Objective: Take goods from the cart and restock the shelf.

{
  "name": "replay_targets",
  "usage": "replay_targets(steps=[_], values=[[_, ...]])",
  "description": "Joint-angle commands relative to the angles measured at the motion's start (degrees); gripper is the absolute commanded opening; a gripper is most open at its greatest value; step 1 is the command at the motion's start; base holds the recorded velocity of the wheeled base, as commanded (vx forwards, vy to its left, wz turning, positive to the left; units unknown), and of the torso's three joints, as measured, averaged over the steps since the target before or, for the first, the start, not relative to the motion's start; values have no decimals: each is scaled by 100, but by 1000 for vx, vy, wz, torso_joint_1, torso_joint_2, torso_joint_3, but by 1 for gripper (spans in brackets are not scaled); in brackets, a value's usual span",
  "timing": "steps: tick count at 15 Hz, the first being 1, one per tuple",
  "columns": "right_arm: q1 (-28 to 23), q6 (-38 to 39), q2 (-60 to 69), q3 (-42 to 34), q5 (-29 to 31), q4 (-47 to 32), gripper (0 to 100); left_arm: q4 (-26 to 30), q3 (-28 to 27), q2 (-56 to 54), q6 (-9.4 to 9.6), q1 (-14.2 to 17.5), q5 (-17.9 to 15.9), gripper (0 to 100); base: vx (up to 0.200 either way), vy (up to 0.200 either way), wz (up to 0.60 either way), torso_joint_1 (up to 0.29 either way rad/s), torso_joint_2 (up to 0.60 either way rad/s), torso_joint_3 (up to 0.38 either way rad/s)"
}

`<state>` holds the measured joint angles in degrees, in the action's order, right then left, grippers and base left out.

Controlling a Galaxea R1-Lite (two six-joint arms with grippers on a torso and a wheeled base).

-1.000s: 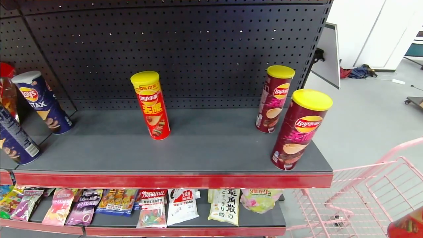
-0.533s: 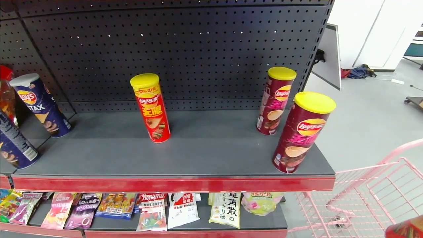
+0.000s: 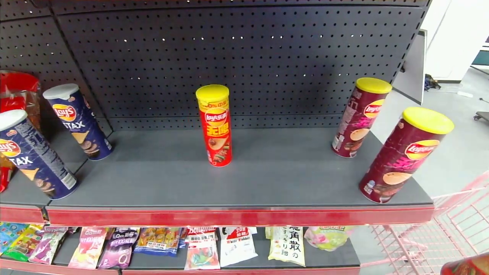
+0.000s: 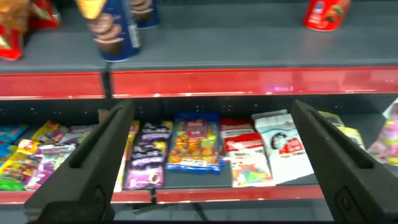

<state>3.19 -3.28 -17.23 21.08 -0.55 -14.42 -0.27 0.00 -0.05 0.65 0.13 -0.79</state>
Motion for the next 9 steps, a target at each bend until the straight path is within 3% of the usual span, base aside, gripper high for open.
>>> replay_targets(steps=[1, 9], values=[[15, -24, 167, -104, -7, -8, 0, 0, 0, 5, 6, 4, 0, 100, 0, 200, 0, -2, 2, 2], [15, -24, 202, -157, -15, 1, 0, 0, 0, 5, -3, 4, 0, 100, 0, 200, 0, 2, 1, 2]])
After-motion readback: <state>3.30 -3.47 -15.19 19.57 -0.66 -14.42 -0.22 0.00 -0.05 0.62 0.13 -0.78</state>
